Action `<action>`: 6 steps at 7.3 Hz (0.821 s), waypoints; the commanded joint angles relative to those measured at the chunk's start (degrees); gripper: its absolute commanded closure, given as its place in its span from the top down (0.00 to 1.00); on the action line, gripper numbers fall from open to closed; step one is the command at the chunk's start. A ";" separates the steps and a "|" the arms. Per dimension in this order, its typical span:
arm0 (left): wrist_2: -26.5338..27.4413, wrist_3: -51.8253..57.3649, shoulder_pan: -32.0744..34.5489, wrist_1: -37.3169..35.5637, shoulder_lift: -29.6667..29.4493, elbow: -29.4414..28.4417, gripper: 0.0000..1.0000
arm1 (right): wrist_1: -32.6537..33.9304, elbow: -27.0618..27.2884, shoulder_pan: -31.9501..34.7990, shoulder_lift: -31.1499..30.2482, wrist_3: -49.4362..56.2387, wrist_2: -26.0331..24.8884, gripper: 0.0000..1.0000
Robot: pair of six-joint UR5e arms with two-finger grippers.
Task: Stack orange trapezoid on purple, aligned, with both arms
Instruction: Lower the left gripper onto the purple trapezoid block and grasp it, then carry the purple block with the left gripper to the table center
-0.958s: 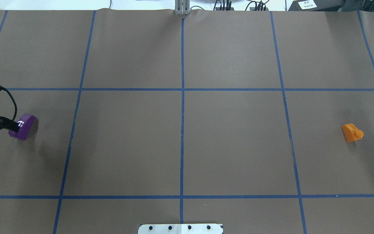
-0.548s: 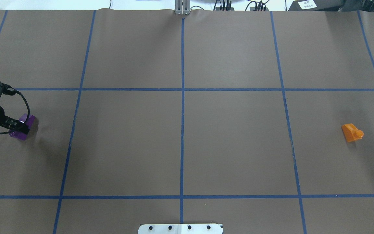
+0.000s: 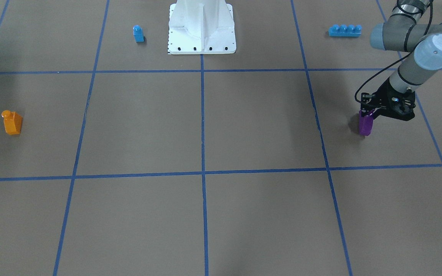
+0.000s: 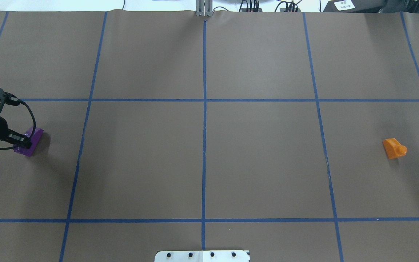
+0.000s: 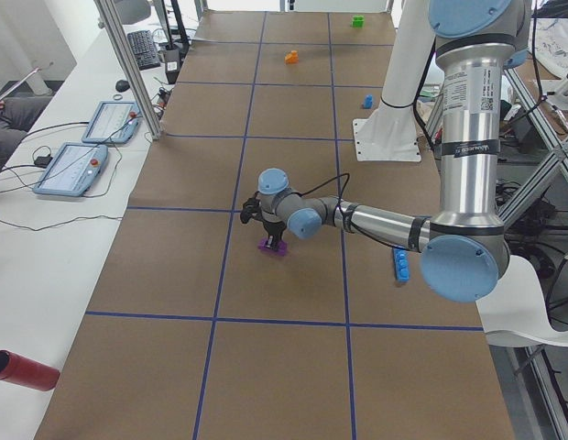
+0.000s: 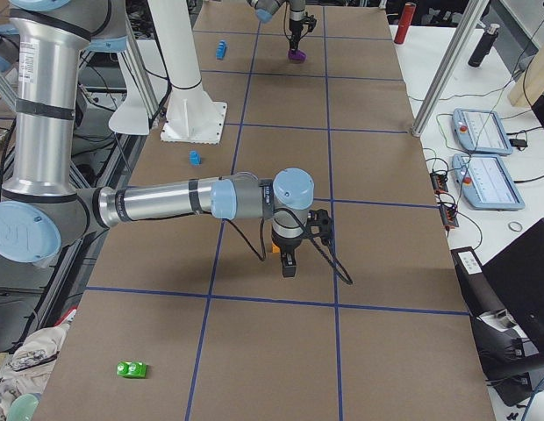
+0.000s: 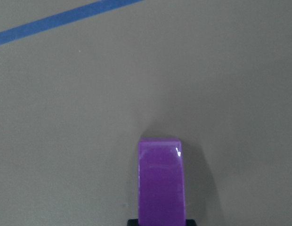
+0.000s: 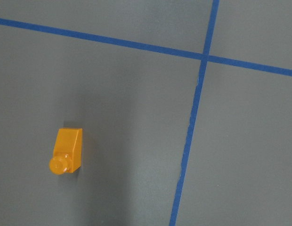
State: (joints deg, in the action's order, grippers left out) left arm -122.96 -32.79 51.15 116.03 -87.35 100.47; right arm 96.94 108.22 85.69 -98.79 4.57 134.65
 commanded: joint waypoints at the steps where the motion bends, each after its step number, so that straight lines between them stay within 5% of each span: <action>1: -0.35 -4.97 -0.08 -8.48 -1.84 8.55 0.00 | 0.00 0.15 0.00 0.00 0.00 0.00 1.00; 4: 0.26 -17.43 -8.39 -25.99 -17.97 11.42 0.00 | -0.09 0.24 0.00 0.00 -0.09 0.00 1.00; 6: 3.66 -28.59 -16.40 -28.41 -29.13 8.10 0.00 | -0.09 0.24 0.00 0.09 0.00 -0.09 1.00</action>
State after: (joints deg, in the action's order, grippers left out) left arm -121.70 -54.14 39.60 89.43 -108.99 110.85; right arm 96.87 108.45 85.69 -98.74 4.54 134.63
